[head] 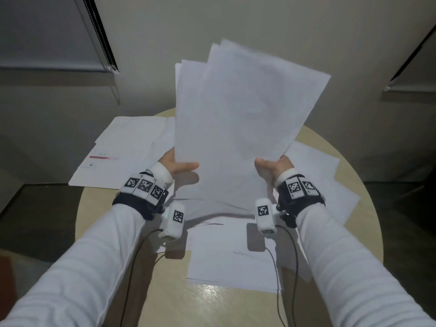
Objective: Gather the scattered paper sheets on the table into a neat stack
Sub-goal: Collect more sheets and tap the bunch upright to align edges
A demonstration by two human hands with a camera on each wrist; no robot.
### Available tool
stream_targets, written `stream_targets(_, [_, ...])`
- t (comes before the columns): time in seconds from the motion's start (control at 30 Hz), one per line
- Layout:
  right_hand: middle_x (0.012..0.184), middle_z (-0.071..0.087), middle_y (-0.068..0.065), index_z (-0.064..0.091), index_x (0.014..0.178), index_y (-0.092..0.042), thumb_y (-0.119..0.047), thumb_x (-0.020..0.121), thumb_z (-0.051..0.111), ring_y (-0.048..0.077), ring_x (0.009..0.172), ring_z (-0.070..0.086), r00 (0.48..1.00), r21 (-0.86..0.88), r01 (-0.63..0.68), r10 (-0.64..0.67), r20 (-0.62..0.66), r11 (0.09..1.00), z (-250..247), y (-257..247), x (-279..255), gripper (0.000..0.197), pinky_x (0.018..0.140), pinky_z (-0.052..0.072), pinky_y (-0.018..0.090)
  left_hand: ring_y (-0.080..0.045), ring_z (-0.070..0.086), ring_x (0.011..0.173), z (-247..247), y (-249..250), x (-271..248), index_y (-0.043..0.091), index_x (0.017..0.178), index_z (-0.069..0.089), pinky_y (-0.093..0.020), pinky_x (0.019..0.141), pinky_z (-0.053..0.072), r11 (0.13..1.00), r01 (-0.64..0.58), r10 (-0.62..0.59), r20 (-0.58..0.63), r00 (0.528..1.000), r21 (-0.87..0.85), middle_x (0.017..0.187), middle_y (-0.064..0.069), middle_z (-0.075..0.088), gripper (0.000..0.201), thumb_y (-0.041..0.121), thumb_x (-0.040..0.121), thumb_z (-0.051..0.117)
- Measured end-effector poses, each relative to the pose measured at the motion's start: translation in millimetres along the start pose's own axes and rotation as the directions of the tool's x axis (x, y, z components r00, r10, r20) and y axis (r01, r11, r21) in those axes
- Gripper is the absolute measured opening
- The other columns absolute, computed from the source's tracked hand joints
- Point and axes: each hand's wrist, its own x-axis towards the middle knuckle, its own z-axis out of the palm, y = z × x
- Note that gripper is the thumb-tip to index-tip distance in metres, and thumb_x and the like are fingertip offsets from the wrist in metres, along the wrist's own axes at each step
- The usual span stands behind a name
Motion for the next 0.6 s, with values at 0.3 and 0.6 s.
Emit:
stream_targets(0.3, [0.076,0.062,0.006,0.054,0.072,-0.010,-0.010,0.075,0.076,0.018,0.072,0.061,0.980,-0.072,0.172,-0.179,-0.092,0.982,2,-16,-10,0.022,0.074,0.049,0.018,0.009,0.065,0.055,6,4,15,0.010,0.096,0.056,-0.011,0.063,0.053,0.994,-0.112,0.112,-0.249,0.962,0.013,0.055,0.021,0.068,0.021,-0.009,0.086,0.053])
stream_targets(0.6, [0.094,0.064,0.001,0.057,0.091,-0.019,-0.002,0.067,0.080,0.012,0.083,0.062,0.951,-0.030,0.308,-0.309,-0.010,0.951,1,-20,-16,0.037,0.069,0.050,0.006,0.002,0.067,0.075,9,0,2,0.012,0.105,0.056,-0.011,0.070,0.055,0.985,-0.162,0.170,-0.251,0.953,0.052,0.093,0.001,0.065,0.051,-0.003,0.063,0.079])
